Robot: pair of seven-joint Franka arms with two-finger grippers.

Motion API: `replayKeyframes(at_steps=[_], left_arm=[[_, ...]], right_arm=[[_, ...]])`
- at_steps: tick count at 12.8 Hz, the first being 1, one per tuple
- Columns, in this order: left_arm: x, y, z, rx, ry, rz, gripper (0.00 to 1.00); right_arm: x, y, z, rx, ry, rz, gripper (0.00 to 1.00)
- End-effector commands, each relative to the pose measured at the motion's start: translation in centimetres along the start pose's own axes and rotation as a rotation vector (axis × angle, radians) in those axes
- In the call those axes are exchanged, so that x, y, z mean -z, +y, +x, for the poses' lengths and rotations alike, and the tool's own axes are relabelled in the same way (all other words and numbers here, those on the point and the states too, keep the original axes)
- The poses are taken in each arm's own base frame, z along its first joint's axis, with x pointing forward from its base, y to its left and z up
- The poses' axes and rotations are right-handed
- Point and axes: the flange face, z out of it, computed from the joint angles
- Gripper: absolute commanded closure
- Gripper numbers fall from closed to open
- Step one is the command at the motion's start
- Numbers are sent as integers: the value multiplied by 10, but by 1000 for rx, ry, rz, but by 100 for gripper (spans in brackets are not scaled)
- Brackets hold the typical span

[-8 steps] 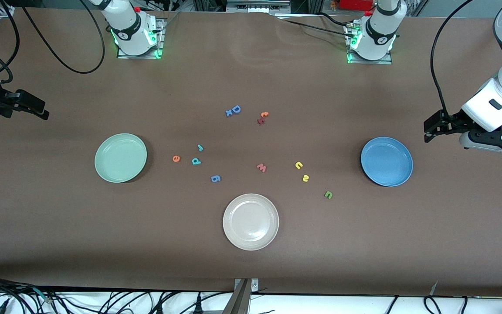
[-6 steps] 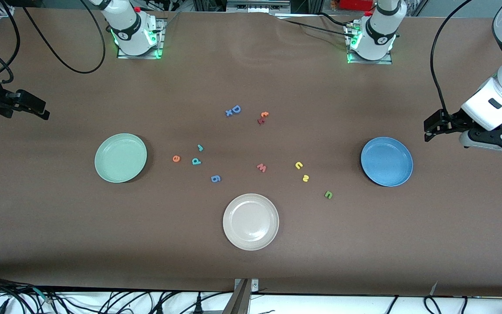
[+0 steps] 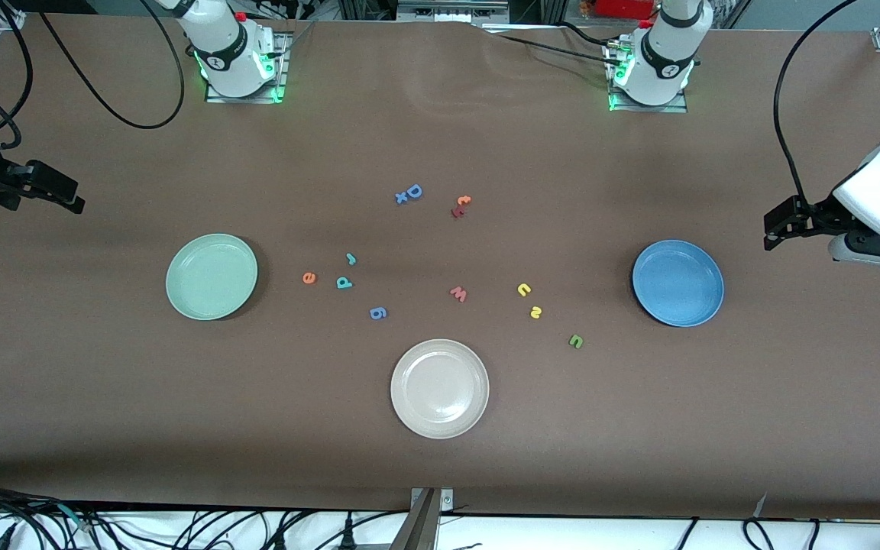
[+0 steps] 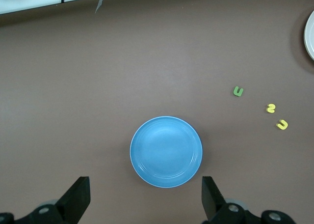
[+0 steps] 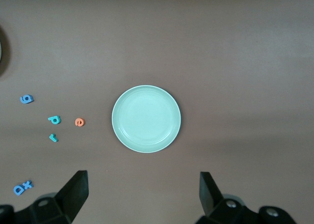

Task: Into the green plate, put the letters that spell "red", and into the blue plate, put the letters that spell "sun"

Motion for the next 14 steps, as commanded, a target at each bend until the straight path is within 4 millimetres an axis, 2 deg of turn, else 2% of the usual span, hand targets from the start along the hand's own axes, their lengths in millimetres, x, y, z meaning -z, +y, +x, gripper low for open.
replayKeyframes(at_steps=[1, 2, 4, 6, 11, 14], left_arm=[[-2, 1, -7, -22, 17, -6, 0], [-6, 0, -8, -22, 27, -3, 0], [-10, -20, -12, -24, 31, -1, 0], [-10, -25, -13, -41, 36, -19, 0], [3, 4, -18, -71, 53, -16, 0], [3, 10, -26, -79, 59, -13, 0]], right_arm=[[0, 2, -1, 10, -1, -10, 0], [0, 2, -1, 10, -1, -10, 0], [1, -2, -1, 16, 2, -11, 0], [1, -2, -1, 18, 1, -11, 0], [1, -7, -2, 24, 2, -11, 0], [1, -7, -2, 24, 2, -11, 0]])
